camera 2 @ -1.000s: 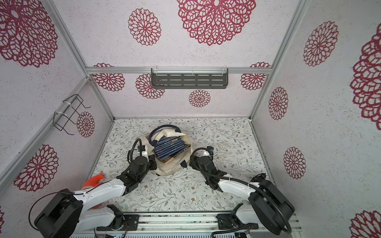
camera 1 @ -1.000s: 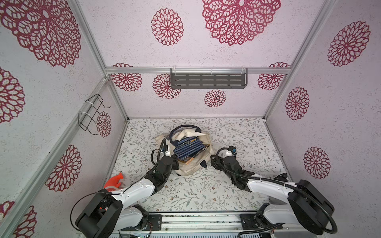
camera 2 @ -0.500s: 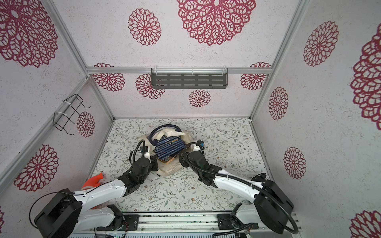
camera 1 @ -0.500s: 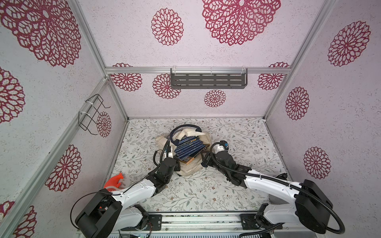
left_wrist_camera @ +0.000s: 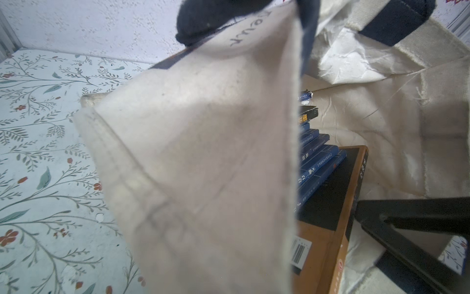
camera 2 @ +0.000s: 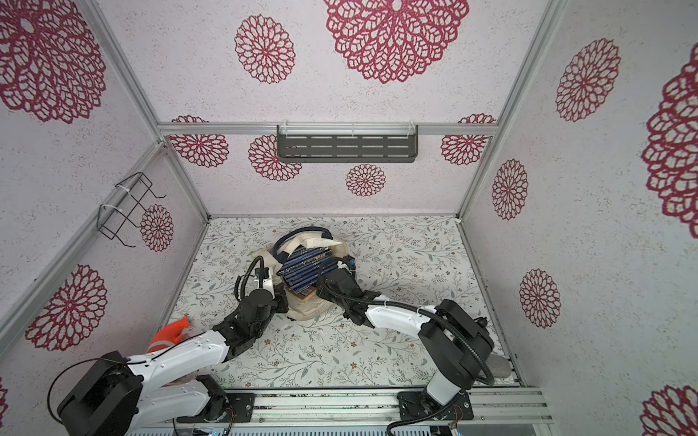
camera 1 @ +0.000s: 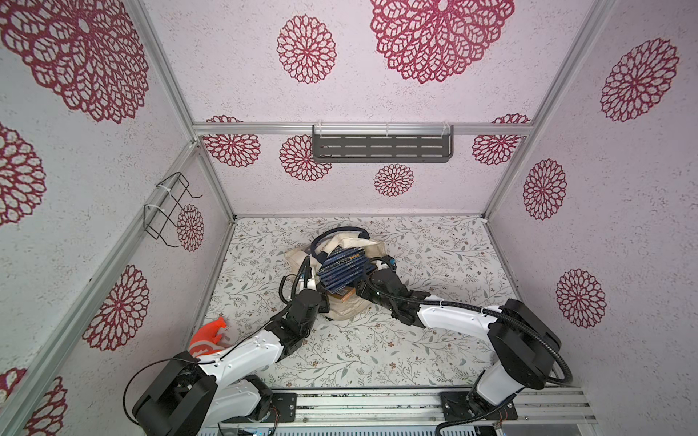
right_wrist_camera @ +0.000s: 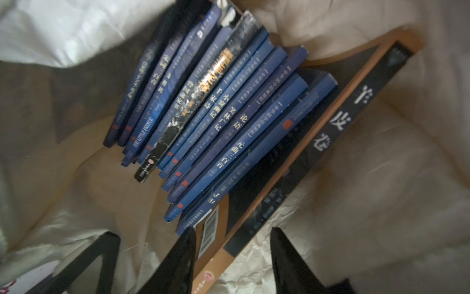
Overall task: Take out the books from the canvas bag
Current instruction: Pick up the book from the canvas bag.
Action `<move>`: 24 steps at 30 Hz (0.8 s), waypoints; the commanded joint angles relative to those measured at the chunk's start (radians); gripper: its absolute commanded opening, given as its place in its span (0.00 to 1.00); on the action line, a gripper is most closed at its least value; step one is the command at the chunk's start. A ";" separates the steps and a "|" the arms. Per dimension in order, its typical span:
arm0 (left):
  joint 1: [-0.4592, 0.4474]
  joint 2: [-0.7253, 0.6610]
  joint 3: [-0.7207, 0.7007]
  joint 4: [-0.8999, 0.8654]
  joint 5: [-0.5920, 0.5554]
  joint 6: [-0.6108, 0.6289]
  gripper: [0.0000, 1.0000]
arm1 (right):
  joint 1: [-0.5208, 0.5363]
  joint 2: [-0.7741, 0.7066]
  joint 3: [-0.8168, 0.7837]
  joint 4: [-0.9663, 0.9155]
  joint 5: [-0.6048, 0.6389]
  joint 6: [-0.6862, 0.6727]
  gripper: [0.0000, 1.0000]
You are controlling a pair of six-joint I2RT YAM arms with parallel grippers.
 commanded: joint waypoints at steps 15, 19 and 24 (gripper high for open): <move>-0.026 -0.009 0.014 -0.008 0.016 0.018 0.00 | -0.007 0.148 0.054 0.043 0.006 0.017 0.15; -0.026 -0.002 0.020 -0.014 0.010 0.015 0.00 | -0.007 0.098 0.008 0.063 0.015 0.012 0.00; -0.026 0.011 0.029 -0.022 0.004 0.011 0.00 | -0.005 0.012 -0.060 0.079 -0.009 0.039 0.00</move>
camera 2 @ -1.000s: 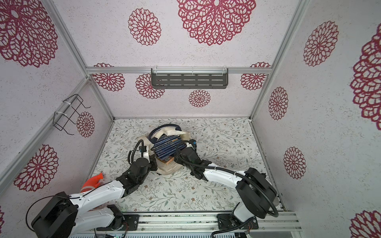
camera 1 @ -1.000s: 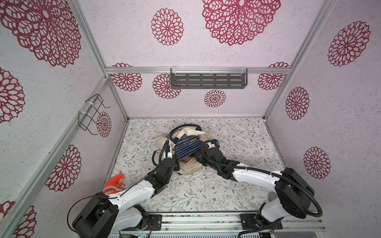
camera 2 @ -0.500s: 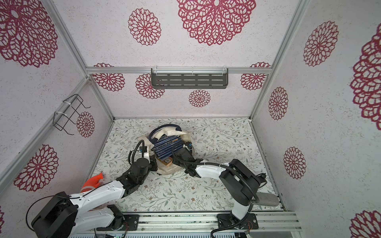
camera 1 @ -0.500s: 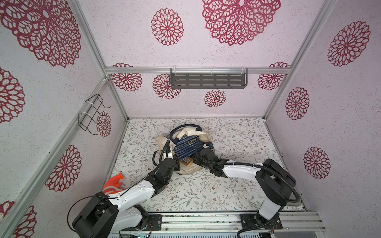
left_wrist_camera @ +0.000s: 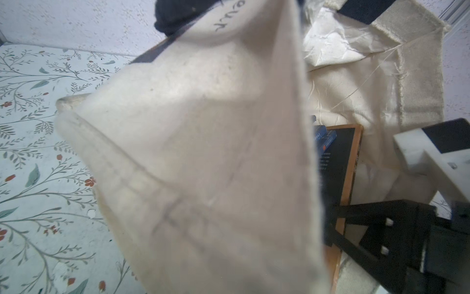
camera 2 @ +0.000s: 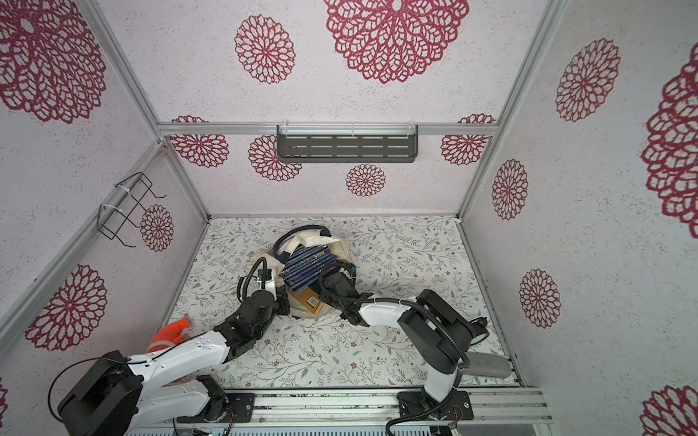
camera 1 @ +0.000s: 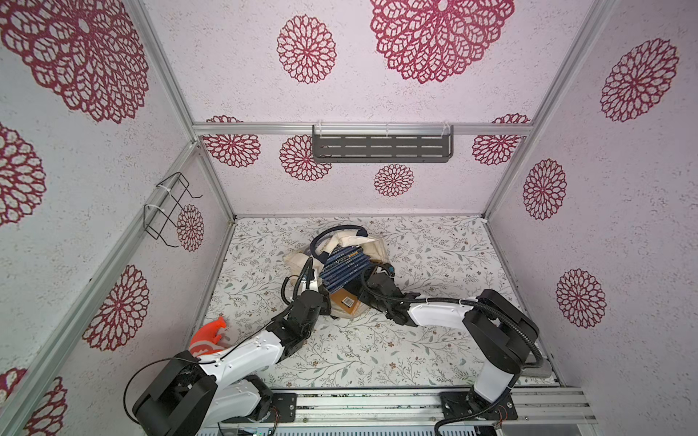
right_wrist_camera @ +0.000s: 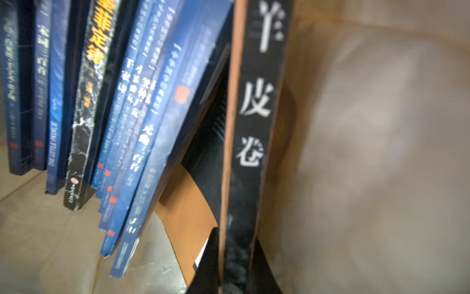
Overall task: Take out the books from the canvas bag
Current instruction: Pick up the book from the canvas bag, then place the book at the center of the board.
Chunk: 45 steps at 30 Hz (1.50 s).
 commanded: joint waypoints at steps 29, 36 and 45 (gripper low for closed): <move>0.013 0.048 0.056 -0.095 -0.152 -0.019 0.00 | 0.006 -0.901 -0.112 -0.292 0.302 -0.343 0.00; 0.069 0.003 0.022 -0.108 -0.190 -0.057 0.00 | -0.094 -1.006 -0.119 -0.202 0.409 -0.455 0.00; 0.080 -0.033 -0.001 -0.085 -0.190 -0.061 0.00 | -0.370 -0.949 -0.204 0.027 0.270 -0.341 0.00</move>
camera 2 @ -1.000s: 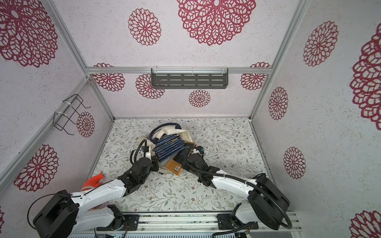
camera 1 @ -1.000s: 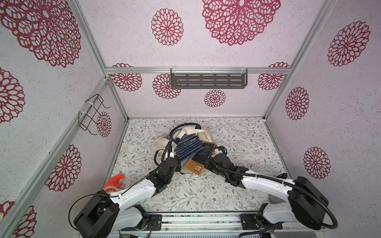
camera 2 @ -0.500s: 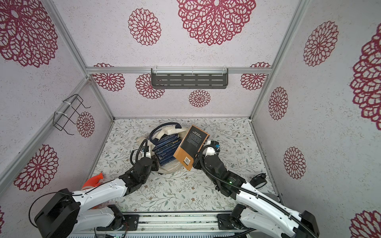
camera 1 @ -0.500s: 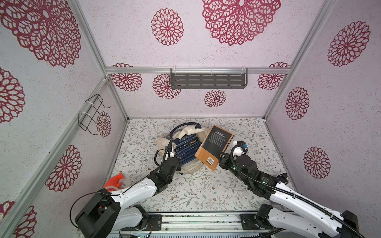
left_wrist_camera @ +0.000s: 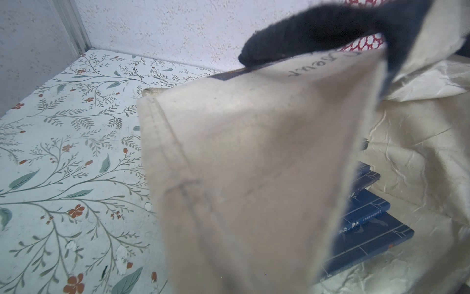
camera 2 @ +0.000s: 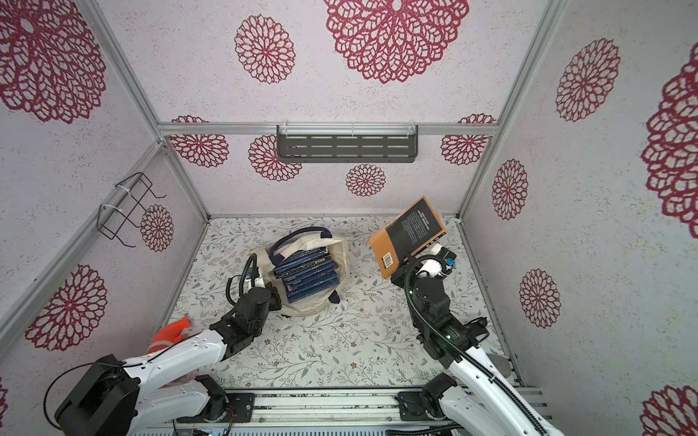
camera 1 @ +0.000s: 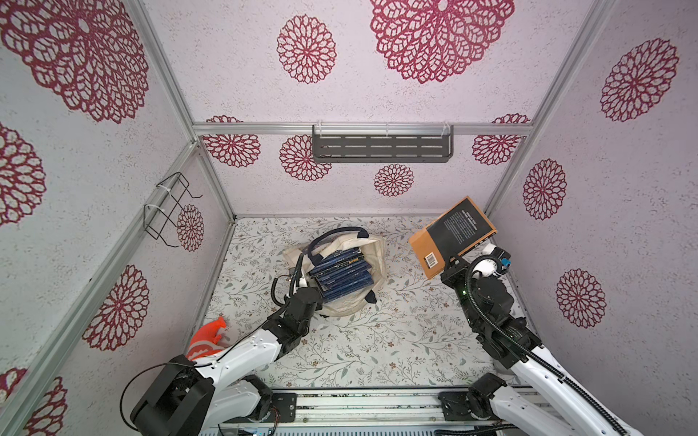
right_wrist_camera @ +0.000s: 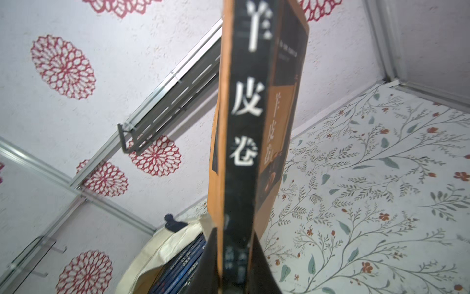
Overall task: Take out the books from the canvas bag
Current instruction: Place the book at the center of the board.
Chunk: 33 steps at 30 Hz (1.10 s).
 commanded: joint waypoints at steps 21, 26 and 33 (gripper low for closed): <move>0.012 -0.003 -0.003 -0.014 -0.009 -0.019 0.00 | -0.421 0.510 -0.245 0.726 -0.238 0.353 0.00; 0.011 -0.009 -0.002 -0.020 -0.005 -0.020 0.00 | -0.454 0.608 -0.332 0.832 -0.262 0.470 0.00; 0.008 -0.009 0.002 -0.023 -0.003 -0.019 0.00 | -0.453 0.649 -0.357 0.779 -0.276 0.495 0.00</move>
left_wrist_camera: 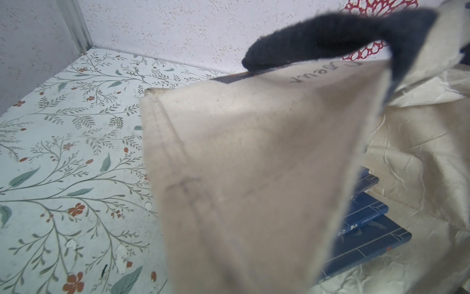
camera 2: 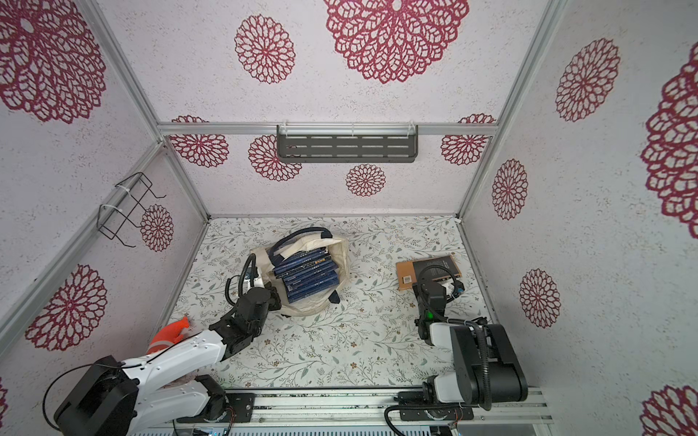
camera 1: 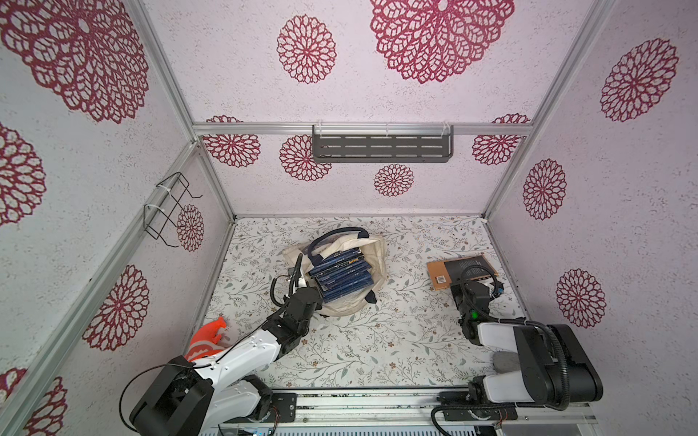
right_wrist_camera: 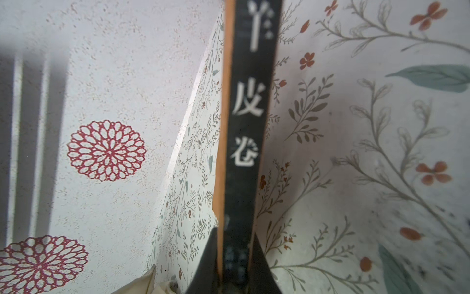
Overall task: Take out the books from the canvas bag
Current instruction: Place the book at the center of the board.
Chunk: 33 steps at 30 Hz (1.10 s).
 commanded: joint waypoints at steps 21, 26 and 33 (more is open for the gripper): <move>0.006 0.007 0.011 -0.027 -0.007 0.002 0.00 | -0.085 0.288 0.190 0.063 -0.222 0.052 0.37; 0.005 0.004 0.011 -0.027 -0.003 0.002 0.00 | -0.086 0.264 0.193 -0.010 -0.240 0.020 0.61; 0.004 -0.001 0.014 -0.035 0.000 0.004 0.00 | -0.086 0.120 0.180 -0.254 -0.214 -0.026 0.81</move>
